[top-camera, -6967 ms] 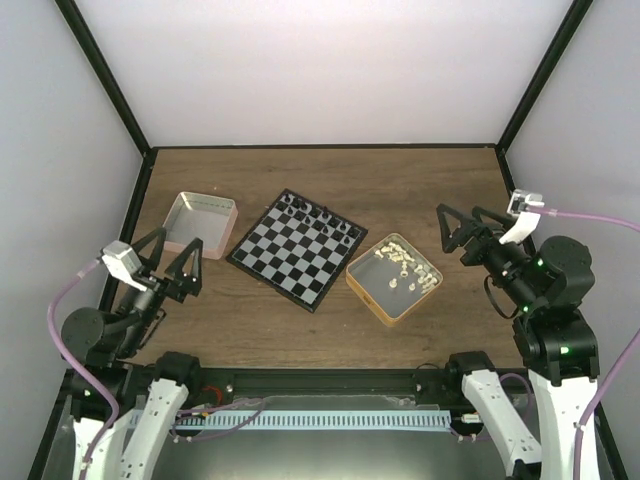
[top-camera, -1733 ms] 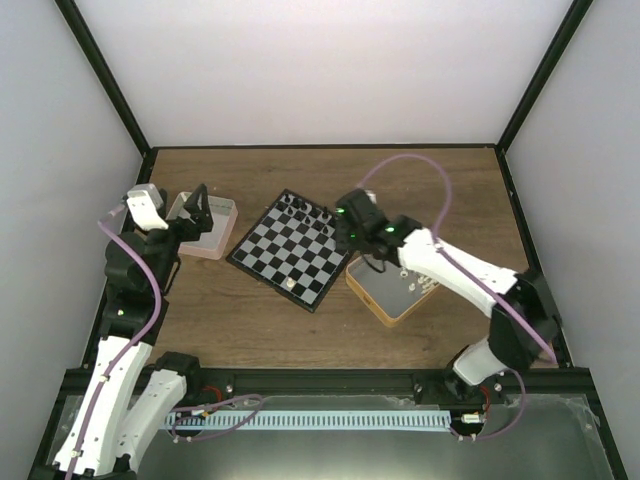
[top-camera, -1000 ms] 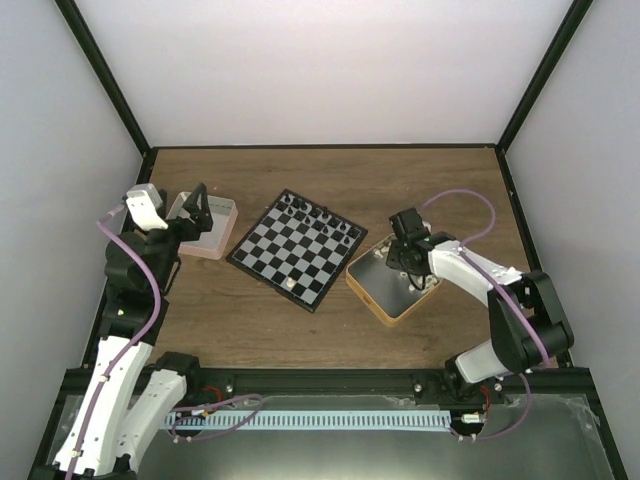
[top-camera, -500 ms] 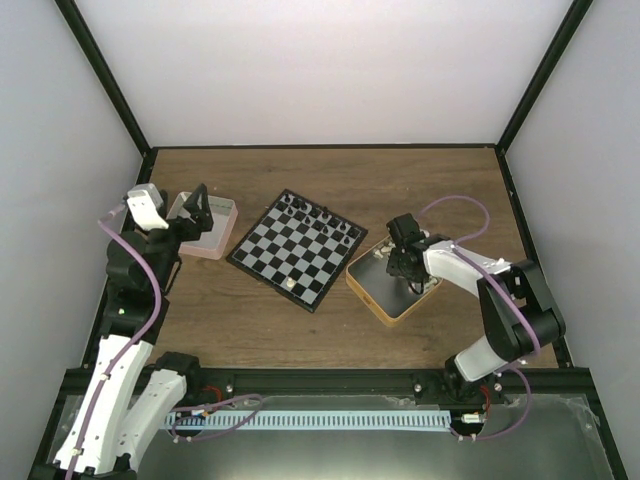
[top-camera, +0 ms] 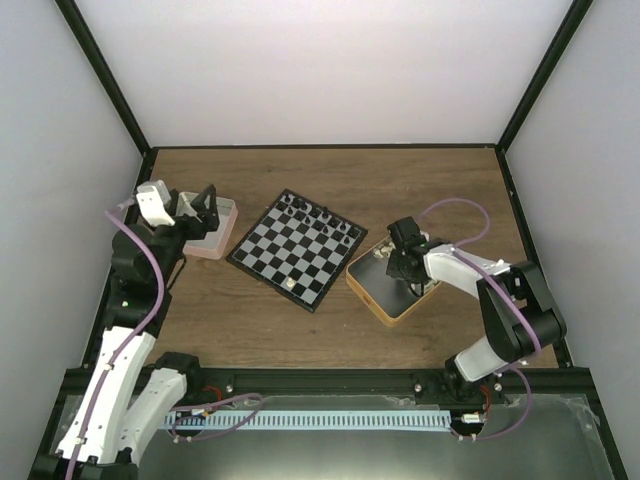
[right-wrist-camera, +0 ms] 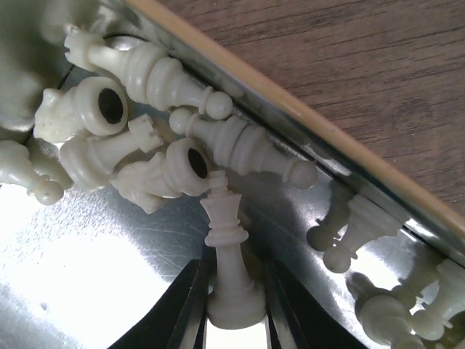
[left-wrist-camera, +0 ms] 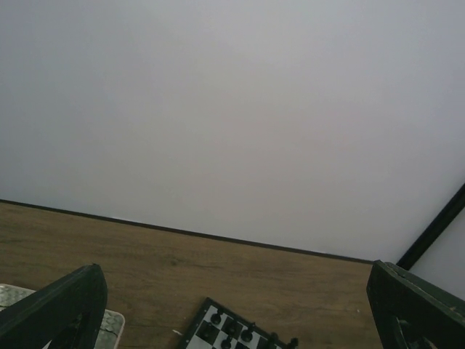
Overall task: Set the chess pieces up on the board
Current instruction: Pick up the chess piece from the storage box, then place the chess piece on the chessboard.
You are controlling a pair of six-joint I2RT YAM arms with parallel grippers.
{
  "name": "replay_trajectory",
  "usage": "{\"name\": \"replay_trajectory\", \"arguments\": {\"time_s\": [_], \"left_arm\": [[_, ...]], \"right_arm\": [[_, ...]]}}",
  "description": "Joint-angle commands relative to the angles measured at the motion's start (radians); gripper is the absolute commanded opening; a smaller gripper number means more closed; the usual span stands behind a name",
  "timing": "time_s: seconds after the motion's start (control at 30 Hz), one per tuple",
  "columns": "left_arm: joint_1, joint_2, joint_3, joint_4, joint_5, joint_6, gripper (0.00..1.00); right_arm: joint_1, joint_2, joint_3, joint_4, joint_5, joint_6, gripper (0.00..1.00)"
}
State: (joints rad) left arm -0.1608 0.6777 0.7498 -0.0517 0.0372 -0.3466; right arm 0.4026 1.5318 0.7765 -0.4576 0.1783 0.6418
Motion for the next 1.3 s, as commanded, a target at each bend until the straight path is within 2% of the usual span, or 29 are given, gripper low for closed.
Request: {"name": "replay_trajectory", "arguments": {"time_s": [0.0,0.17,0.33,0.43,0.53,0.67,0.83,0.97,1.1,1.13,1.27], "left_arm": [[0.019,0.021,-0.003,0.041,0.098,-0.014,1.0],[0.046,0.079,0.011,0.026,0.135,-0.031,1.0],[0.054,0.188,0.039,0.044,0.359,-0.037,1.0],[0.049,0.297,0.077,0.008,0.428,-0.107,1.0],[0.04,0.415,0.153,-0.13,0.472,-0.169,1.0],[-0.02,0.49,0.176,-0.206,0.497,-0.199,1.0],[-0.181,0.501,0.161,-0.113,0.518,-0.271,1.0],[-0.28,0.478,0.111,0.099,0.649,-0.428,1.0],[-0.318,0.487,0.08,0.257,0.756,-0.544,1.0],[-0.328,0.497,0.083,0.263,0.769,-0.553,0.98],[-0.371,0.56,0.116,0.28,0.842,-0.548,0.81]], "right_arm": [[-0.007,-0.059,-0.021,0.033,-0.018,-0.021,0.17],[-0.007,-0.195,-0.048,0.07,-0.111,-0.054,0.17],[-0.006,-0.368,-0.101,0.161,-0.271,-0.105,0.17],[-0.003,-0.457,-0.134,0.272,-0.417,-0.151,0.16],[0.001,-0.532,-0.167,0.394,-0.645,-0.2,0.13],[0.029,-0.58,-0.175,0.499,-0.799,-0.235,0.13],[0.084,-0.591,-0.144,0.532,-0.903,-0.301,0.13],[0.107,-0.6,-0.107,0.507,-0.927,-0.351,0.13],[0.11,-0.598,-0.093,0.502,-0.948,-0.385,0.13],[0.109,-0.589,-0.087,0.498,-0.952,-0.391,0.13],[0.119,-0.532,-0.053,0.459,-0.958,-0.421,0.13]]}}
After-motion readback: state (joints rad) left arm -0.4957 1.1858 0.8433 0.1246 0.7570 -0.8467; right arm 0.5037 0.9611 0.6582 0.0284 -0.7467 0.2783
